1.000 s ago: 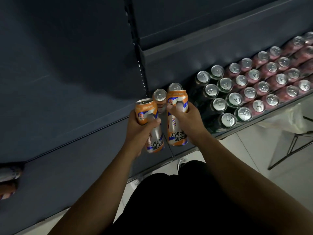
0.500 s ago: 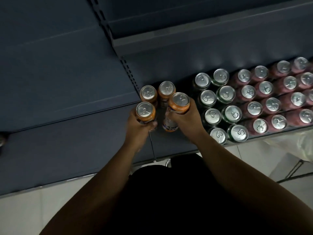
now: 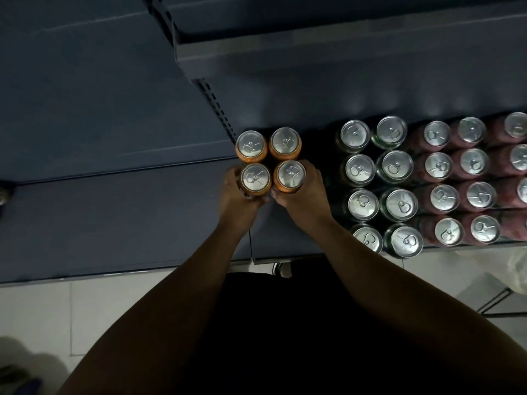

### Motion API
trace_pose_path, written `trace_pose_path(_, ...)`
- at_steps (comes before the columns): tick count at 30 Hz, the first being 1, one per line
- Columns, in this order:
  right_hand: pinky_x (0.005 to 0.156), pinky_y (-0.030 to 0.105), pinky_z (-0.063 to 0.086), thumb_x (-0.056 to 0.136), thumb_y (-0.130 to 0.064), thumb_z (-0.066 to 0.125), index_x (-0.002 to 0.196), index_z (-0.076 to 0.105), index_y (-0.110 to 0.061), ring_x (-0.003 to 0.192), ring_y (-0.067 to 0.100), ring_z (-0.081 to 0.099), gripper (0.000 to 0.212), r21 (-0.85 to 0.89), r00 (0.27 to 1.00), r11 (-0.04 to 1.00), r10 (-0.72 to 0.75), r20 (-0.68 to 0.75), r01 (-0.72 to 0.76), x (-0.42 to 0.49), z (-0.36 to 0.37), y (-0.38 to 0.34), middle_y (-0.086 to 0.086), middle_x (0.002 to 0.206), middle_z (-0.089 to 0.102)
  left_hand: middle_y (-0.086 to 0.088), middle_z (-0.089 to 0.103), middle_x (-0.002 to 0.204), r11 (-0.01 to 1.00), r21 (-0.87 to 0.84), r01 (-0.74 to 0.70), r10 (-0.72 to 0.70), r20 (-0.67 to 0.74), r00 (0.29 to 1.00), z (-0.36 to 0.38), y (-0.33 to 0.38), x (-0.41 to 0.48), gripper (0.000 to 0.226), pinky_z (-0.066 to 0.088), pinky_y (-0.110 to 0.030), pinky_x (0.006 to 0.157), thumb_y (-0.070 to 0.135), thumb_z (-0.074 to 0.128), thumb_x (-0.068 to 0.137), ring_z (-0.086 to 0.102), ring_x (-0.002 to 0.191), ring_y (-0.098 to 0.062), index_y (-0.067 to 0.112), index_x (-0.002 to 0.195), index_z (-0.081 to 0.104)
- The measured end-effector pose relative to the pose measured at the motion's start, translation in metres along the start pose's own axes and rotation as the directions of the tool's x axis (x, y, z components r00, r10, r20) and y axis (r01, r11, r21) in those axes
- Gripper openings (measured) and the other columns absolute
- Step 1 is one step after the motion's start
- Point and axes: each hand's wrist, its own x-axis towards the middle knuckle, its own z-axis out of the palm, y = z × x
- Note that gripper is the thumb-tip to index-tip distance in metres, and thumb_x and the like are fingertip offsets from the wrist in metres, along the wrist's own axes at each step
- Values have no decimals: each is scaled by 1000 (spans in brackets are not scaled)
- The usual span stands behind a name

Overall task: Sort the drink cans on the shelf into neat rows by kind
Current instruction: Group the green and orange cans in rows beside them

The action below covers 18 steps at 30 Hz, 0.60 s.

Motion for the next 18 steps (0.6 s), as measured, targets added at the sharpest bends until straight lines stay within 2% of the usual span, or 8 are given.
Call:
trace_pose_path(2, 87, 43, 57, 59, -31, 84, 113, 57, -23, 106, 19, 63, 61, -19, 1000, 999, -30, 0, 30, 1, 4, 2, 1, 112, 64, 11, 67, 105, 1000, -21, -4, 4, 6, 1000, -1, -3, 1, 74, 60, -39, 83, -3, 89, 63, 67, 99, -1, 40, 108, 50)
trace_pose_path(4, 89, 41, 56, 63, -25, 84, 118, 57, -16, 109, 21, 61, 62, -46, 998, 997, -58, -15, 57, 0, 5, 2, 1, 113, 63, 11, 66, 107, 998, -56, 9, -8, 18, 1000, -4, -7, 3, 76, 57, -28, 79, -8, 89, 65, 66, 100, 2, 33, 116, 49)
trace_pose_path(8, 86, 8, 39, 69, -14, 86, 124, 57, -12, 115, 16, 54, 62, -99, 996, 991, -86, -6, 85, -2, 5, 2, 2, 121, 61, 13, 66, 110, 997, -78, 22, -18, 48, 999, -7, -9, 3, 75, 56, -21, 81, -4, 90, 67, 65, 104, 3, 26, 122, 49)
trace_pose_path(10, 83, 3, 34, 69, -13, 85, 124, 58, -13, 115, 14, 54, 62, -105, 996, 991, -82, -21, 80, -2, 4, 3, 2, 123, 61, 11, 67, 113, 997, -75, 14, -9, 63, 998, -6, -12, 2, 74, 55, -21, 82, -2, 91, 68, 66, 108, -3, 27, 123, 49)
trace_pose_path(12, 85, 8, 37, 70, -15, 85, 124, 57, -14, 115, 14, 53, 62, -106, 997, 992, -68, -18, 66, -3, 2, 3, 2, 123, 60, 8, 67, 117, 998, -68, -3, 9, 88, 996, -6, -13, 1, 74, 56, -23, 86, 0, 90, 70, 65, 112, -8, 29, 124, 49)
trace_pose_path(14, 92, 22, 44, 70, -15, 84, 126, 56, -14, 118, 17, 53, 63, -108, 999, 993, -49, 2, 49, -5, 0, -1, 3, 126, 58, 6, 66, 121, 998, -63, -9, 16, 121, 993, -8, -14, 3, 75, 56, -28, 92, 1, 90, 71, 64, 116, -12, 33, 125, 48)
trace_pose_path(16, 98, 38, 49, 69, -15, 83, 129, 54, -15, 120, 19, 53, 67, -110, 999, 993, -36, 21, 38, -7, -2, -5, 4, 129, 57, 6, 66, 122, 999, -43, -8, 14, 155, 988, -13, -12, 4, 77, 55, -27, 91, 2, 90, 70, 64, 116, -10, 28, 130, 49)
trace_pose_path(18, 99, 45, 51, 69, -20, 83, 133, 50, -18, 121, 19, 53, 72, -110, 999, 994, -10, 34, 14, -11, -5, -12, 4, 132, 55, 10, 65, 119, 999, 20, -33, 29, 172, 985, -18, -8, 4, 75, 52, -23, 88, 7, 91, 70, 63, 111, -2, 19, 132, 51)
